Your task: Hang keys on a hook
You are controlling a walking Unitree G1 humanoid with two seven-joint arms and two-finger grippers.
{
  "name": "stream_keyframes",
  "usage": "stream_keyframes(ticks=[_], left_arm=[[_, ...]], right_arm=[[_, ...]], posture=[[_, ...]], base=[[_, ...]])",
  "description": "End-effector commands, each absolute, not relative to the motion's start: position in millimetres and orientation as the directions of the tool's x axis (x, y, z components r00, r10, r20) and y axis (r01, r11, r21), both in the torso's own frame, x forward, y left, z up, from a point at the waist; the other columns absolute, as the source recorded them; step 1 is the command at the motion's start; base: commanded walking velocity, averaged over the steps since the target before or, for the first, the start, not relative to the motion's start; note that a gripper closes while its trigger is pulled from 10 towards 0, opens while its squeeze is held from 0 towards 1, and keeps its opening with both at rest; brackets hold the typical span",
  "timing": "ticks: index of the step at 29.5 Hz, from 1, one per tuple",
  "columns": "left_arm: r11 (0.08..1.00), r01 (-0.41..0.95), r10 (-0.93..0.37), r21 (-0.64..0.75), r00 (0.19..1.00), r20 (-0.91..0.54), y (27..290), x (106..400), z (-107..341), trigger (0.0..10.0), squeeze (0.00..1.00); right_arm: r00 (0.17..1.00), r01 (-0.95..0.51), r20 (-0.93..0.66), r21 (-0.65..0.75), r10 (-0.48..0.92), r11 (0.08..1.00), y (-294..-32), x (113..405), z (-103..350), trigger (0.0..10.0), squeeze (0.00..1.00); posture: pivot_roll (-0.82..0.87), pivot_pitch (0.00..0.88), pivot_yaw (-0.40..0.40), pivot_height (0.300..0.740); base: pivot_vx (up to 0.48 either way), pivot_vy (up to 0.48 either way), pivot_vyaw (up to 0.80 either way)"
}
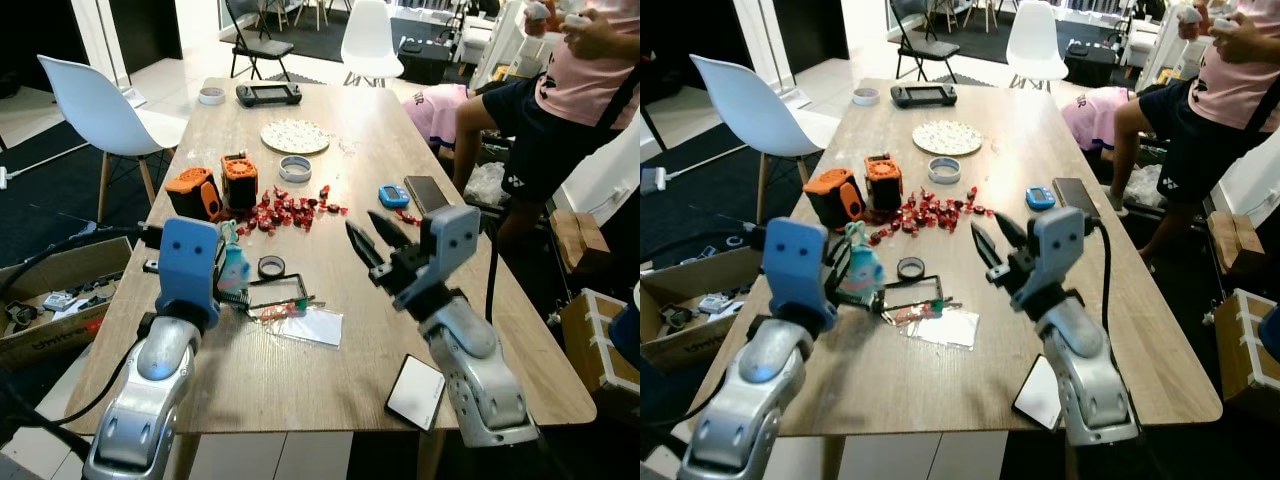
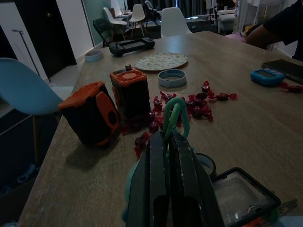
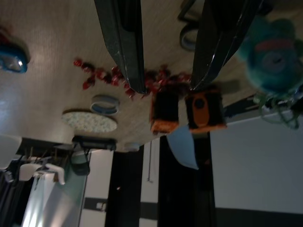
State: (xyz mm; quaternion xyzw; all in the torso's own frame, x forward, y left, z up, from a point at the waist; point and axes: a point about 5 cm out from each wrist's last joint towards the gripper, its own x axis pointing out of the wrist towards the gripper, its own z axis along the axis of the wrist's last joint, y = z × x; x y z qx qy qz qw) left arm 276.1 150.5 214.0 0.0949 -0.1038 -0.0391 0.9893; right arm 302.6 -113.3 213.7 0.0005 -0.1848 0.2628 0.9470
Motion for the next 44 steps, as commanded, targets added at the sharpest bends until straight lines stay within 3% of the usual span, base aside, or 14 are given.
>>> stream_keyframes(ticks=[1, 44], left_arm=[[0.975, 0.068, -0.117, 0.212, 0.968, 0.224, 143, 271, 216, 10.0, 0.00], [0.969, 0.070, -0.132, 0.235, 0.957, 0.260, 133, 272, 215, 10.0, 0.00]], right_arm=[[0.783, -0.509, 0.351, -0.110, 0.513, 0.853, -110, 298, 211, 10.0, 0.00], [0.793, -0.493, 0.370, -0.076, 0.484, 0.867, -101, 301, 210, 10.0, 0.00]], posture=[[0.13, 0.126, -0.060, 0.740], [0.13, 0.124, -0.062, 0.740]], base=[[0.000, 0.000, 0.00], [0.000, 0.000, 0.00]])
